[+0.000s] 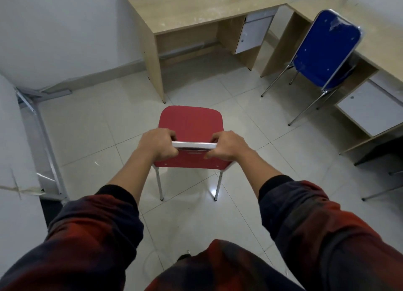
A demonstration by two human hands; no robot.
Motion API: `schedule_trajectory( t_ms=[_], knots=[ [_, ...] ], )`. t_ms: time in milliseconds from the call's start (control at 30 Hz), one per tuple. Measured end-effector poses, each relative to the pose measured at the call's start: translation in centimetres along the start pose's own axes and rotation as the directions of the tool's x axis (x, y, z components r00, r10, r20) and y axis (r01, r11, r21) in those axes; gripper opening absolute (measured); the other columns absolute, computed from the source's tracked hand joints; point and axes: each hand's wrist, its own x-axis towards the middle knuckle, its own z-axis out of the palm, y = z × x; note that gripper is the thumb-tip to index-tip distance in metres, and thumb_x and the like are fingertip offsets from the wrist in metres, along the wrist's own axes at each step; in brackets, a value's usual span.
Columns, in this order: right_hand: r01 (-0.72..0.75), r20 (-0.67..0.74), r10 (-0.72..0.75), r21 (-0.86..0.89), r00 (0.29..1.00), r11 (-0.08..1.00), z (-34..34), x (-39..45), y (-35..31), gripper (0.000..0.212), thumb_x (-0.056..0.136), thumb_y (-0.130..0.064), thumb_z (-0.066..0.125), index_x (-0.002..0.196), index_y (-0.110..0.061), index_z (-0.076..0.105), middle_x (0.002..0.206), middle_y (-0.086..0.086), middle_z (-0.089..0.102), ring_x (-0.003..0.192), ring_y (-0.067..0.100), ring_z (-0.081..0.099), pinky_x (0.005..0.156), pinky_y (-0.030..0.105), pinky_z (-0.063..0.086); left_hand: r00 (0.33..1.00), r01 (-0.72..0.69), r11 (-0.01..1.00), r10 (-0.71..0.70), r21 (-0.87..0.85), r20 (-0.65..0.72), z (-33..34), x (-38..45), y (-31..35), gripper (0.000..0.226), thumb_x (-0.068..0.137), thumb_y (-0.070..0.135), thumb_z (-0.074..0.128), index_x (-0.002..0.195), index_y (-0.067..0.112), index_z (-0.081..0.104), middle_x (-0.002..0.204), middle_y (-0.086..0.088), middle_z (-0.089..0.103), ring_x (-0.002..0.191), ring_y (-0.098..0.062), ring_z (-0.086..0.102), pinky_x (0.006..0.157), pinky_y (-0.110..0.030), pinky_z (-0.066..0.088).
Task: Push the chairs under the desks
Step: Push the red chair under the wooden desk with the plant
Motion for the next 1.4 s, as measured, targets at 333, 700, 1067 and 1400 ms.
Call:
schedule_trajectory(
  t_ms=[333,700,1067,1400],
  knots=[
    [-0.054,0.042,0.056,-0.047,0.998,0.997,-2.0,0.3,4.6,0.057,0.055,-0.056,0.070,0.105,-0.029,0.072,0.095,-0.008,0.070,0.086,0.017,0.063,0.071,0.031,0.050,1.000,0.004,0.998,-0.005,-0.066,-0.014,1.9,1.1,5.0,0.032,0.062,0.028,0.060,0.093,0.026,0.068,0.086,0.005,0.068,0.082,-0.025,0.063,0.068,-0.030,0.046],
    [-0.061,-0.037,0.059,-0.062,0.998,0.996,-3.0,2.7,6.3,0.061,0.052,-0.063,0.062,0.104,-0.033,0.072,0.094,-0.011,0.072,0.085,0.015,0.063,0.070,0.029,0.048,0.994,-0.072,0.989,0.060,-0.128,-0.095,1.6,3.5,5.4,0.026,0.063,0.031,0.064,0.088,0.025,0.070,0.089,0.009,0.064,0.083,-0.022,0.061,0.073,-0.033,0.052],
    [0.026,-0.060,-0.027,-0.031,0.998,0.999,-3.6,6.1,4.6,0.043,0.070,-0.055,0.079,0.098,-0.025,0.072,0.084,-0.008,0.066,0.076,0.014,0.060,0.054,0.021,0.033,0.986,-0.134,0.985,0.122,-0.110,-0.111,-0.3,7.5,2.1,0.081,0.056,0.101,0.037,0.079,0.028,0.063,0.077,0.014,0.060,0.069,-0.010,0.057,0.063,-0.031,0.049],
    [0.028,-0.013,-0.029,-0.079,0.999,0.996,-6.6,7.8,9.0,0.058,0.057,-0.060,0.065,0.101,-0.024,0.073,0.088,-0.006,0.070,0.076,0.015,0.062,0.057,0.024,0.039,0.990,0.034,0.993,-0.049,-0.114,-0.134,0.8,9.5,7.7,0.066,0.087,0.076,0.034,0.072,0.020,0.065,0.069,0.004,0.063,0.071,-0.020,0.061,0.069,-0.035,0.051]
  ],
)
